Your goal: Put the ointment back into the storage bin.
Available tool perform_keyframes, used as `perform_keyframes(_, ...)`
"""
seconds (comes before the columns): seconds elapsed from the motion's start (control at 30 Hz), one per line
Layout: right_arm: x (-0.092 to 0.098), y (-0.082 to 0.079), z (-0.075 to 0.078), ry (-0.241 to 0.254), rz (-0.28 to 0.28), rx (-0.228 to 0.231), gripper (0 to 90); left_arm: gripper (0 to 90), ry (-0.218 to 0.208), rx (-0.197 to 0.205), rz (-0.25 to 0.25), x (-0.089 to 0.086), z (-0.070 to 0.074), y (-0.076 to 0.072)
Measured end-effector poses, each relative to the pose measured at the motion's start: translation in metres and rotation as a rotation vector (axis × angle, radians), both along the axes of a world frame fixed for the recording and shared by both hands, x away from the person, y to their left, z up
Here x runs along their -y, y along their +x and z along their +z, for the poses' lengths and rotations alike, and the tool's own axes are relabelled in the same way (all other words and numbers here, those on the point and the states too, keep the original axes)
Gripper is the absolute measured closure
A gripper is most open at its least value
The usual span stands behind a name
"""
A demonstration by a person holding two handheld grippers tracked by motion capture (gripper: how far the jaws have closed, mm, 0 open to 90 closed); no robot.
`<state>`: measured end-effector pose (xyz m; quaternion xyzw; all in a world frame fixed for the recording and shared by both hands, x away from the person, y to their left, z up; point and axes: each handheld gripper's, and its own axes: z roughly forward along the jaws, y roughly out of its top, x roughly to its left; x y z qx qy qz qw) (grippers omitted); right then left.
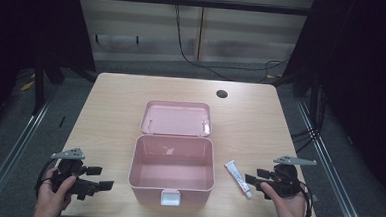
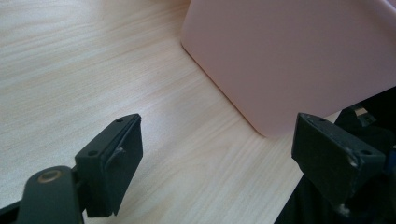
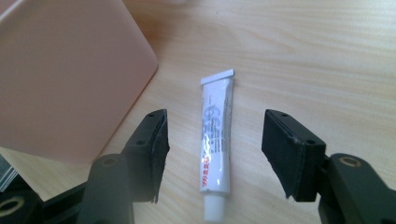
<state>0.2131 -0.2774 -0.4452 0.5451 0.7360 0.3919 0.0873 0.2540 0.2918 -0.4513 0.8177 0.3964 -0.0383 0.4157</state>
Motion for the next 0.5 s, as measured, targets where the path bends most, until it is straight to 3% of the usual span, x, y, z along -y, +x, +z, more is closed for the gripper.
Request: perform_keyframes(0.5,-0.003,0.002,0.0023,0.003,0.03,-0.012,42.2,16.5,0.006,0.001,0.0,-0.0001,-0.0004,0.0002)
